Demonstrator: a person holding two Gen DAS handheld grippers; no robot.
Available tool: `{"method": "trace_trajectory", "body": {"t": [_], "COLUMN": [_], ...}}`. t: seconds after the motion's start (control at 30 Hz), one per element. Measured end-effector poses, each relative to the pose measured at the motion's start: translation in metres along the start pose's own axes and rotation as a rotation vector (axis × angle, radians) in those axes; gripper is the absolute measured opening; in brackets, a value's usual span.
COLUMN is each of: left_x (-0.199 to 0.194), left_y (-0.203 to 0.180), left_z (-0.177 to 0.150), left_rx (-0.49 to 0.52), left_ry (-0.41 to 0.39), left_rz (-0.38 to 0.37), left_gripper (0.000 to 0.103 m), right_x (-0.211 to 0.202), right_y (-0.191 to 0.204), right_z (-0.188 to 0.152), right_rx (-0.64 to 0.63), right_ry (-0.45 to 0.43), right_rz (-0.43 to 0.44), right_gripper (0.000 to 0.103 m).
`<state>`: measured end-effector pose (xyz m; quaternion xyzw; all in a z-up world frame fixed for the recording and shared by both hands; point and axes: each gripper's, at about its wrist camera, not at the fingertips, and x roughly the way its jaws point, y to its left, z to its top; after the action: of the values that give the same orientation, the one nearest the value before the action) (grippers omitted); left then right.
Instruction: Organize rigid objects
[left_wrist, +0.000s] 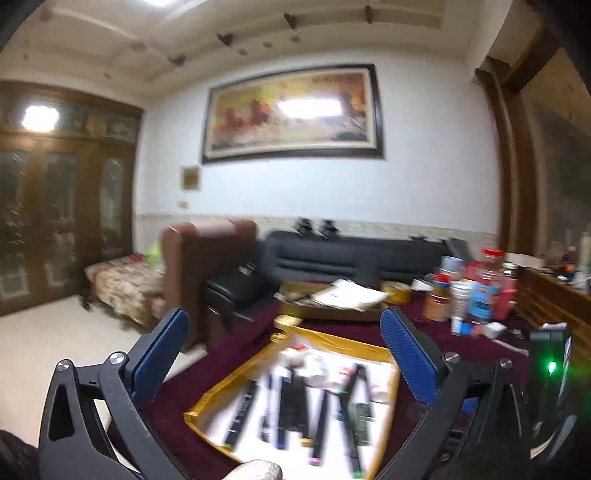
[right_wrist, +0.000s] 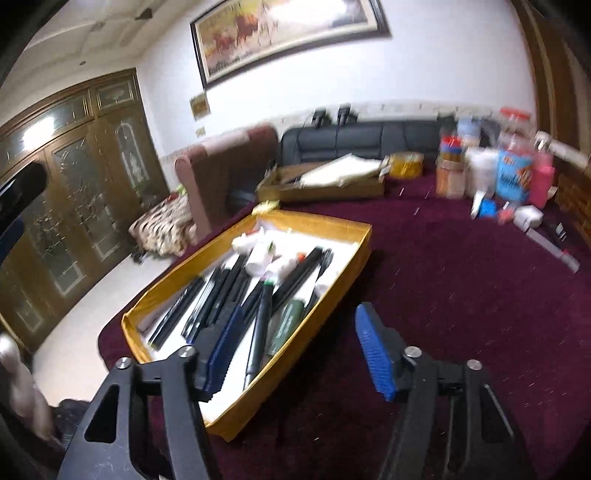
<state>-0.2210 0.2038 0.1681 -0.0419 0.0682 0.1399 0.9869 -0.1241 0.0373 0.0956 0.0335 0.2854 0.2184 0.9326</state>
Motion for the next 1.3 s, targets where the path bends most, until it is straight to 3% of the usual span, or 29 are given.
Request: {"method": "trace_trajectory", "body": {"t": [0.03, 0.17, 0.23, 0.3, 0.33, 0.47, 0.73, 1.3], "left_x": [0.0, -0.017, -0.02, -0.01, -0.003, 0.023, 0.063, 0.096], "left_y": [0.0, 0.001, 0.003, 0.004, 0.002, -0.016, -0.013, 0.01], "left_z": [0.004, 0.018, 0.021, 0.02, 0.017, -0.003, -0.038, -0.062], "left_rx": [-0.011, -0.056, -0.084, -0.103, -0.09, -0.009, -0.031, -0.082], "left_ry": [-0.002, -0.103, -0.1, -0.04, -0.004, 0.111, 0.323, 0.445], "left_rz": [-0.002, 0.027, -0.033, -0.097, -0.091, 0.01, 0.058, 0.089], "left_gripper": [0.103, 0.103, 0.103, 0.103, 0.103, 0.103, 0.103, 0.103], "right_x": [-0.006, -0.031, -0.038, -0.039, -0.038, -0.022, 0.015, 0.042], "right_y": [0.001, 0.007, 0.009, 0.01, 0.011, 0.023, 0.048, 0.057], "right_z": [0.0, -0.002, -0.003, -0.005, -0.006, -0.01, -0.029, -0.034], "right_rx": [-0.018, -0.078, -0.092, -0.099, -0.103, -0.179, -0.346, -0.387], "right_ry": [-0.037, -0.198, -0.266, -0.304, -0.306, -0.241, -0.075, 0.034], "right_rz": [-0.022, -0.126, -0.175, -0.206, -0.208, -0.228, -0.232, -0.187], "right_gripper": [0.065, 0.099, 0.102, 0.102, 0.102, 0.102, 0.102, 0.102]}}
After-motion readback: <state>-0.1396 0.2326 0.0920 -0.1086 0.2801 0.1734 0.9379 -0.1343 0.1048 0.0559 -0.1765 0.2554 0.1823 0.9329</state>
